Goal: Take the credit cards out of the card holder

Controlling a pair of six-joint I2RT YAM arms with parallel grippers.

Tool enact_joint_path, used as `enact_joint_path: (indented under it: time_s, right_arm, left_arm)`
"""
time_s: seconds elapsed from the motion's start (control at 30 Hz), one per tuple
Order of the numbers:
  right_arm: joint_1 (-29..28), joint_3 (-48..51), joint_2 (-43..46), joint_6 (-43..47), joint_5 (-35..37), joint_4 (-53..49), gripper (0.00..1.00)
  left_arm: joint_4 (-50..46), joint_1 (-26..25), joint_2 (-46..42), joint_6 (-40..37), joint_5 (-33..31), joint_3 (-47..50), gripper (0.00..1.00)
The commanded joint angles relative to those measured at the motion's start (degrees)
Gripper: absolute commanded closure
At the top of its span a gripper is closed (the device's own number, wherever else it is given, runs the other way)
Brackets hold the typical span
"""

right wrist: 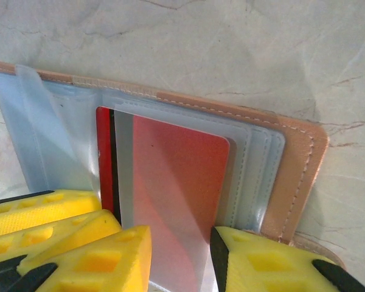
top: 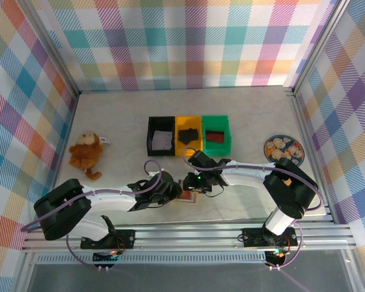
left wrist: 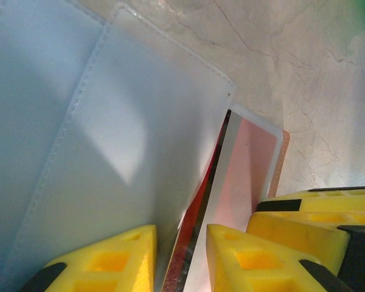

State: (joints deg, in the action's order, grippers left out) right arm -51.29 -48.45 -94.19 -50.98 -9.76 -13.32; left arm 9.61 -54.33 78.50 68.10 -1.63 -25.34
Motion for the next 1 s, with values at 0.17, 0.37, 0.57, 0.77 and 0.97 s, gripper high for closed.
enact_joint_path:
  time_s: [0.17, 0.37, 0.57, 0.77, 0.97]
  right_arm:
    - [-0.2, 2.1, -2.0, -0.6, 0.5, -1.5, 0.65]
    - [-0.2, 1.6, -1.9, -0.5, 0.4, -1.8, 0.65]
    - [-0.2, 1.7, -1.5, -0.5, 0.5, -2.0, 0.65]
    - [-0.3, 1.9, -1.4, -0.6, 0.4, -1.8, 0.65]
    - [-0.3, 2.4, -1.1, -0.8, 0.5, -1.5, 0.65]
  left_arm:
    - [-11.3, 0.8, -6.6, -2.9, -4.8, -1.5, 0.68]
    - [-10.2, 0.8, -5.2, -3.8, -4.3, -4.1, 0.65]
    - [-6.4, 1.0, -1.9, -3.5, -3.0, -4.4, 0.65]
    - [-3.3, 1.0, 0.7, -2.8, -2.0, -4.1, 0.68]
    - [-2.4, 1.0, 1.4, -2.3, -2.2, -3.3, 0.70]
